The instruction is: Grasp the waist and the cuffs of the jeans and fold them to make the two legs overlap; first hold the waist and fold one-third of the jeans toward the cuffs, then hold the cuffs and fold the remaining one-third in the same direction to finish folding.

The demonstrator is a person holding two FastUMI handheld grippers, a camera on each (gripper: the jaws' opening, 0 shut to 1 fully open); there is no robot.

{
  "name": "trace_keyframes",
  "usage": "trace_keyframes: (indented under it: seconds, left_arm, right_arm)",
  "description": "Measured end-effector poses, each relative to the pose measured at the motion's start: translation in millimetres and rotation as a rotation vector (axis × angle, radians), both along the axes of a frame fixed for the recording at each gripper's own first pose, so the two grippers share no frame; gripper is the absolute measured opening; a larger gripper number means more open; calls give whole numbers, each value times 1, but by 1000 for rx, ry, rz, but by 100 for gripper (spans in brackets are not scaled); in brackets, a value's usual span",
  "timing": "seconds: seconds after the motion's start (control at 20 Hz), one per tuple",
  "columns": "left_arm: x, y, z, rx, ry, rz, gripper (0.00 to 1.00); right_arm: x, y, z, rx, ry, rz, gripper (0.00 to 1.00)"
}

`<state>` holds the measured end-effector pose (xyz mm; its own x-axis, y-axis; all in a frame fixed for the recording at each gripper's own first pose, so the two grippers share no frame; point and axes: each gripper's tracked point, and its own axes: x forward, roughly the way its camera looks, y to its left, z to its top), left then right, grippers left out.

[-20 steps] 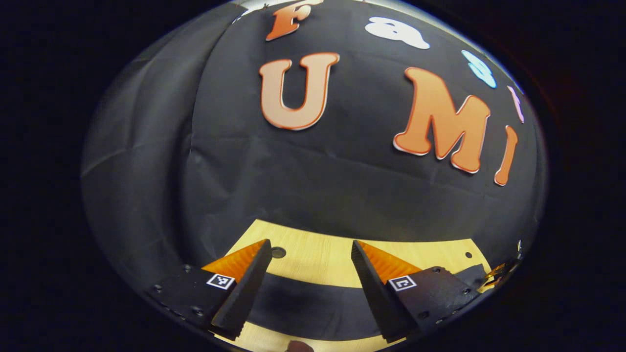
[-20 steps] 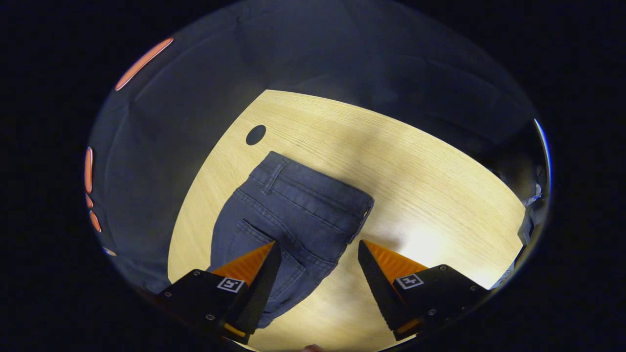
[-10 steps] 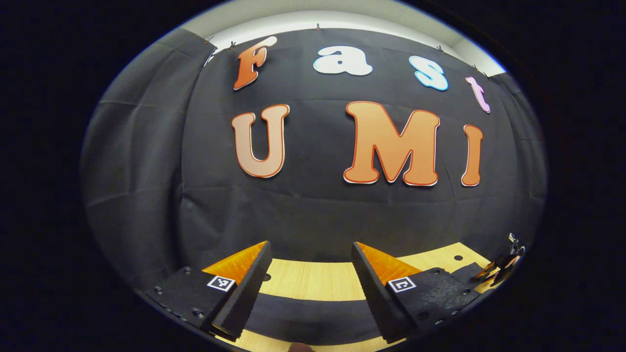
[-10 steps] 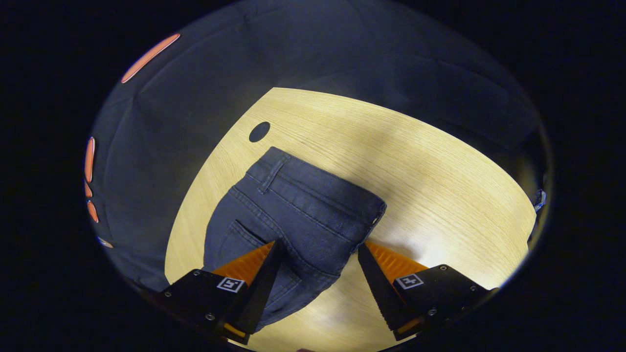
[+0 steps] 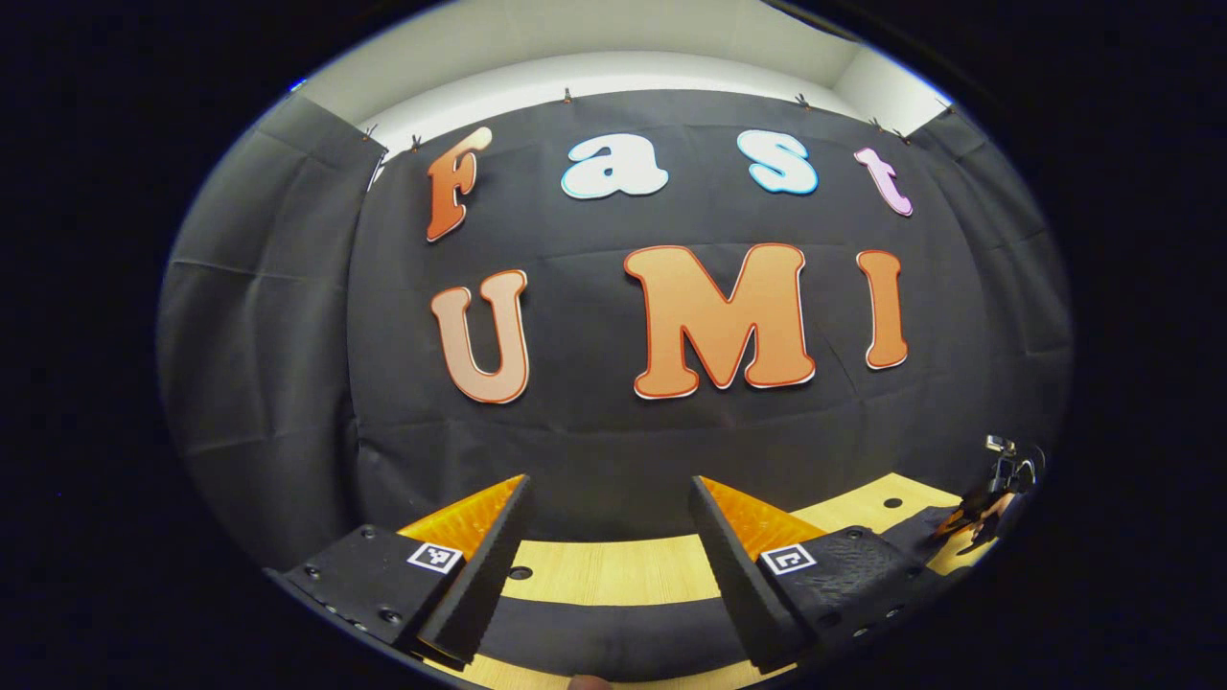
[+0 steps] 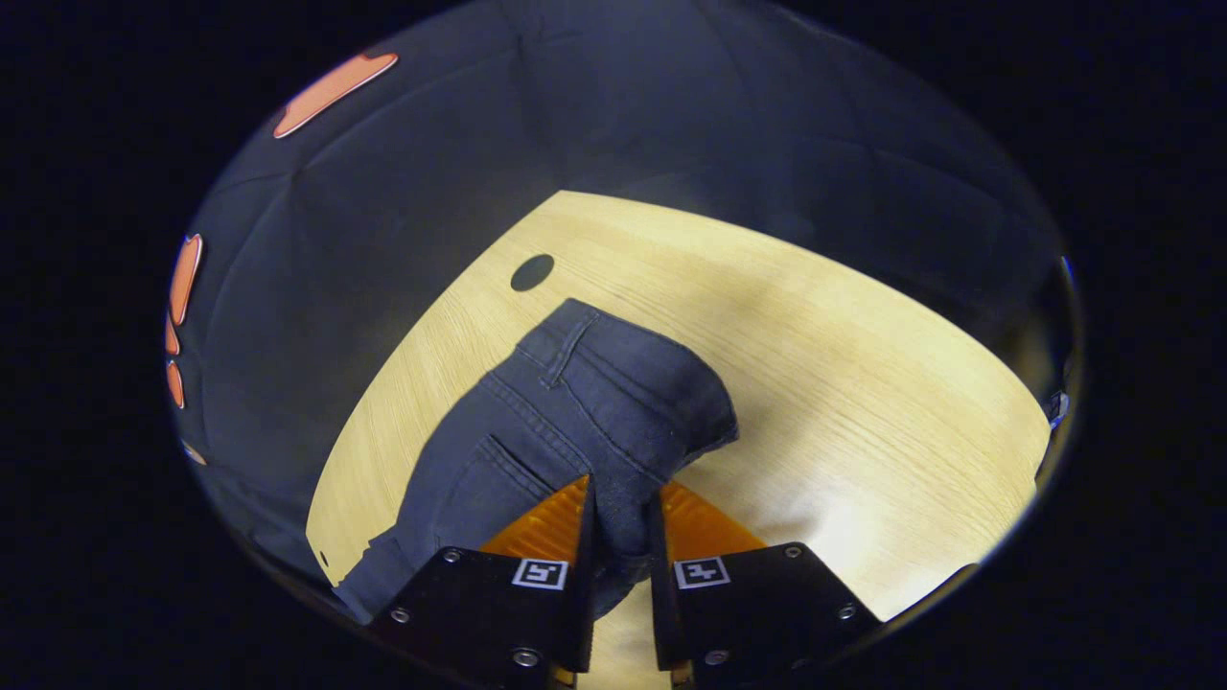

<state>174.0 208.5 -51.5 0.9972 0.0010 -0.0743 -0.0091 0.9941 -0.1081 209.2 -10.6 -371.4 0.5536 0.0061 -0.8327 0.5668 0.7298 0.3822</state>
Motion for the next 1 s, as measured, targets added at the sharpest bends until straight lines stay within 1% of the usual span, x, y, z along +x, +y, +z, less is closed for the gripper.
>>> trace_keyframes:
  seconds: [0.05,0.1,0.15,0.3,0.45,0.55,0.8,1.0]
  left_arm:
    - [-2,0,-5,-12,12,-11,97]
    - [-6,2,-10,-19,20,-16,95]
    - [-10,6,-15,-25,27,-18,95]
    - [-19,22,-29,-54,46,-25,95]
    - [-26,41,-45,-92,74,-21,97]
    - [-31,56,-55,-107,93,-16,97]
    - [-38,88,-67,-118,108,-3,98]
    - [-41,112,-78,-140,126,14,98]
  right_arm:
    - [0,-1,12,-22,-27,-13,26]
    - [5,0,26,-38,-61,-11,21]
    - [0,3,46,-56,-96,5,16]
    - [-7,16,94,-167,-172,46,16]
    - [1,44,132,-279,-235,112,16]
    - [4,61,161,-329,-289,174,15]
    - [-8,131,219,-425,-405,348,15]
    - [-17,192,239,-531,-459,501,15]
